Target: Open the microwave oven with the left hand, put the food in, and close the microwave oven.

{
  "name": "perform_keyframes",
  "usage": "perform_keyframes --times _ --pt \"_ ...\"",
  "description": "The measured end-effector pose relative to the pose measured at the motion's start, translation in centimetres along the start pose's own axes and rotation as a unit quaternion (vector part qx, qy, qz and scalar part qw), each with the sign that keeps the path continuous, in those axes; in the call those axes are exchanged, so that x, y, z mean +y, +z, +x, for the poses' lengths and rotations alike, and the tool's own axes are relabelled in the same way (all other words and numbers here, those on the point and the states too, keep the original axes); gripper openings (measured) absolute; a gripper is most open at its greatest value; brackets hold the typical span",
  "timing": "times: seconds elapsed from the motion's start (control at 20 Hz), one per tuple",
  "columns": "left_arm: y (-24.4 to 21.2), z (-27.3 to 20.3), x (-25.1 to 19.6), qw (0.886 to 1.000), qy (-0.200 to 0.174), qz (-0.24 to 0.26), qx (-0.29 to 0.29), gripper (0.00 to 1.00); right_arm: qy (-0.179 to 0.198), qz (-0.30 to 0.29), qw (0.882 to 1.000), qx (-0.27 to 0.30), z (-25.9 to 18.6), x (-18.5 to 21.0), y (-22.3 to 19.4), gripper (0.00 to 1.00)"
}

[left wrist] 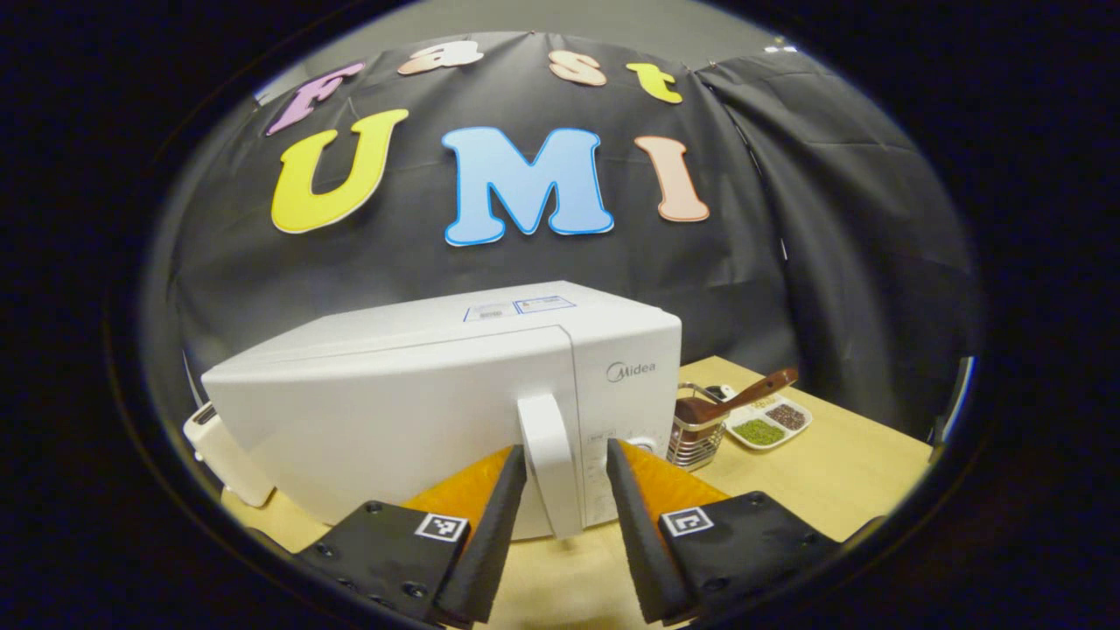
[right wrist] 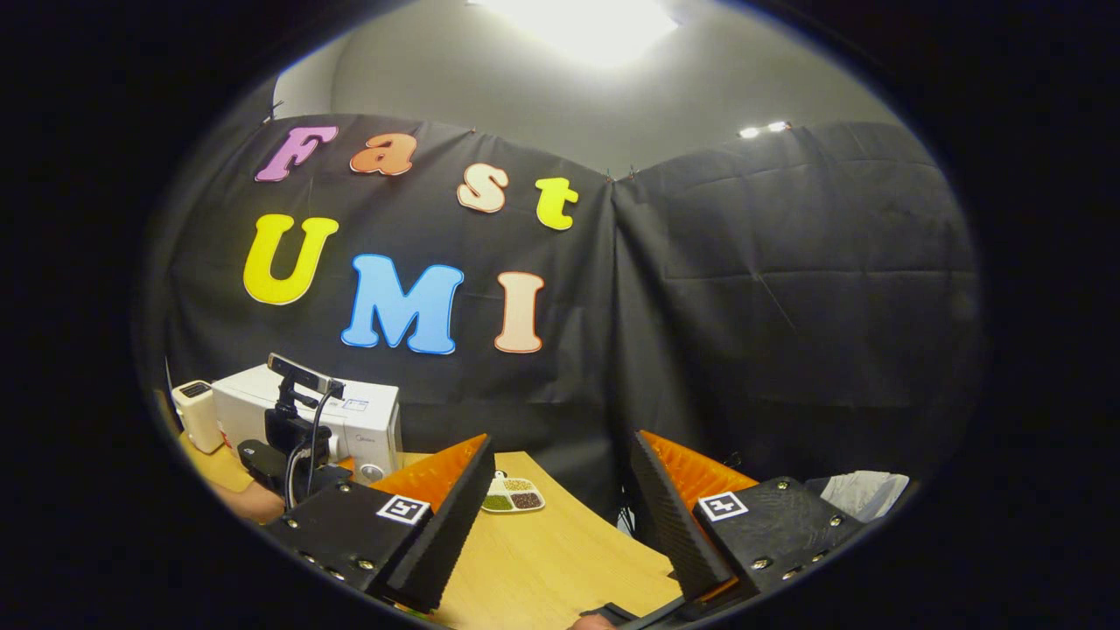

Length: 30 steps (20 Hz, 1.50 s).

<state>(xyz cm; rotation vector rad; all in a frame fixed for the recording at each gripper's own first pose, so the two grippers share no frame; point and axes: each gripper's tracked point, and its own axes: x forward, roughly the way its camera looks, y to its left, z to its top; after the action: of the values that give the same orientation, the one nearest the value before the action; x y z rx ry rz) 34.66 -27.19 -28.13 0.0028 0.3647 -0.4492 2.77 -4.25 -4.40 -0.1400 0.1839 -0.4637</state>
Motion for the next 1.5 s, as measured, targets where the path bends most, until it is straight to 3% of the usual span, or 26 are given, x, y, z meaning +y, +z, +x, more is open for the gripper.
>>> perform_keyframes --times 0.15,0.3,0.4,0.6,0.8,0.9,1.05,1.5 --pt "-0.1 0.2 0.0 1.0 0.007 0.001 0.004 0.57 -0.007 -0.007 1.0 -0.001 -0.4 -0.7 0.2 0.96" --pt "-0.3 0.5 0.6 1.0 0.02 0.001 0.007 0.38 -0.002 0.005 1.0 0.012 -0.8 -1.1 -0.7 0.95" --pt "-0.3 0.3 0.5 1.0 0.02 -0.01 0.006 0.35 -0.002 0.007 1.0 0.021 -0.8 -1.4 -1.3 0.96" --pt "-0.5 0.1 0.4 1.0 0.023 -0.007 0.017 0.19 0.016 0.02 0.999 0.026 -0.9 -1.3 -1.6 0.95" --pt "-1.4 -2.2 0.3 0.997 0.033 -0.041 0.049 0.17 0.034 0.033 0.999 0.022 -0.3 -1.4 -1.4 0.95" --pt "-1.0 -4.1 0.4 0.999 0.039 -0.02 0.023 0.16 0.047 0.043 0.998 0.016 0.1 -1.3 -1.2 0.96" --pt "-1.8 -6.5 0.5 0.998 0.037 -0.031 0.033 0.16 0.074 0.049 0.996 0.016 0.7 -0.9 -1.3 0.96" --pt "-3.5 -13.2 1.9 0.994 0.089 -0.035 0.049 0.15 0.184 0.059 0.981 -0.005 1.2 0.4 -0.9 0.96"
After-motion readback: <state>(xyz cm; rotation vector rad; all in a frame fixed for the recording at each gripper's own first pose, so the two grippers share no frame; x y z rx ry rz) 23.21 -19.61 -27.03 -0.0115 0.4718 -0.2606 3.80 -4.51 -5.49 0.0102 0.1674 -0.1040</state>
